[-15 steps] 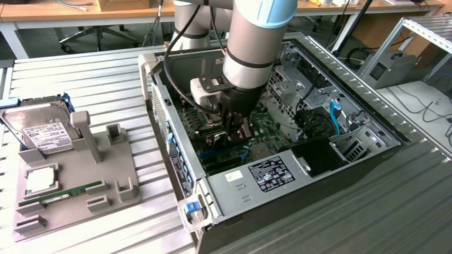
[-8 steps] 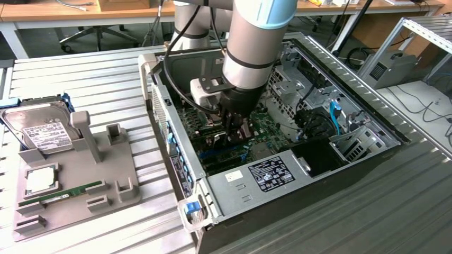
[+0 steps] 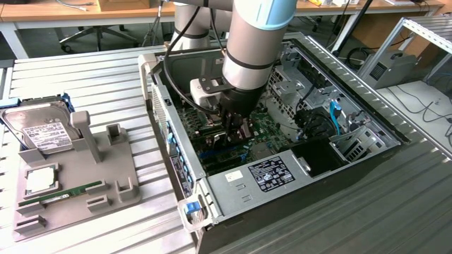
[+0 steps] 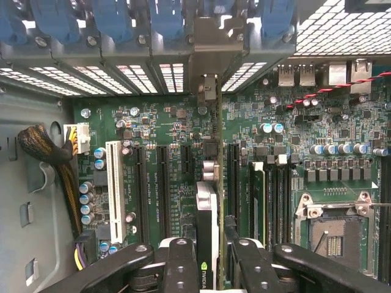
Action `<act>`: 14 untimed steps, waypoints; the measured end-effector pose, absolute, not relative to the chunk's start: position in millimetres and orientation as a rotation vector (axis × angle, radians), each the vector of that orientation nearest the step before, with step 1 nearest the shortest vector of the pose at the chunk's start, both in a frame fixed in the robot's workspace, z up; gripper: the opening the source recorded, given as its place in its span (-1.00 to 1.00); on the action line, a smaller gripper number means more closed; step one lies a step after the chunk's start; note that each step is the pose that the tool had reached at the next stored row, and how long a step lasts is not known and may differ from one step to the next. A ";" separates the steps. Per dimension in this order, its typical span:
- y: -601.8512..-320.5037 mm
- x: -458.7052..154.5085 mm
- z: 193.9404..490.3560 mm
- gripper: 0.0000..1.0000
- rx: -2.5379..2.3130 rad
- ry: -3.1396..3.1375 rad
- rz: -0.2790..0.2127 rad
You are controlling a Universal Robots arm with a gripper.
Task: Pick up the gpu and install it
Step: 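Insert the gpu into the slot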
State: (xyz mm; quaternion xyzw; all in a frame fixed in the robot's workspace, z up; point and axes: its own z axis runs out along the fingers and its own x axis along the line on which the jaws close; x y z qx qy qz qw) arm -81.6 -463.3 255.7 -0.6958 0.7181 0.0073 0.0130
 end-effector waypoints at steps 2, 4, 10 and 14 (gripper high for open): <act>-463.3 -81.5 255.5 -0.46 -2.168 2.237 0.023; -463.2 -81.5 255.6 -0.46 -2.168 2.237 0.023; -463.3 -81.5 255.5 -0.46 -2.168 2.237 0.023; -463.3 -81.5 255.6 -0.46 -2.168 2.237 0.023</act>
